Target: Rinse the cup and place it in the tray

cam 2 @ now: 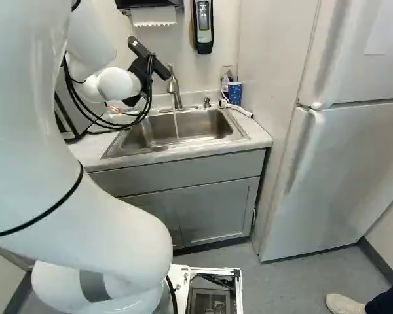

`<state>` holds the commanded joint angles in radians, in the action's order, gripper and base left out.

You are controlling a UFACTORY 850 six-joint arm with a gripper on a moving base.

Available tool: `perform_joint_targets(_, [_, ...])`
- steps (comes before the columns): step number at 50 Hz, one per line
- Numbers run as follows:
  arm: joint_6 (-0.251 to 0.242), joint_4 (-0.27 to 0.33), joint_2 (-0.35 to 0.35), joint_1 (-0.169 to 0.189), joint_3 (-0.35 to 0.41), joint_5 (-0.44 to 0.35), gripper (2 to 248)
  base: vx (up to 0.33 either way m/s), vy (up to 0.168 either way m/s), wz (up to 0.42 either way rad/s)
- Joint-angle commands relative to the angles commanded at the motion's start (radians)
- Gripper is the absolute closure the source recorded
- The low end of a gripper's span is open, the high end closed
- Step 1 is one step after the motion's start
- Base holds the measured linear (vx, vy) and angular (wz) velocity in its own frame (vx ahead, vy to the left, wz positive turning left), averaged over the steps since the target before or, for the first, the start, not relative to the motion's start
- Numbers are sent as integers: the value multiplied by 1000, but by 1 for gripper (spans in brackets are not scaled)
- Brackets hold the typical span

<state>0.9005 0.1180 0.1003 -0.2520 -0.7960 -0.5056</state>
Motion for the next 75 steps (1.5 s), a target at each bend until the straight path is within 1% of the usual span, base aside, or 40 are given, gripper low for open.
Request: perform_joint_targets(75, [-790, 0, 0, 0, 0, 0, 129, 0, 0, 0])
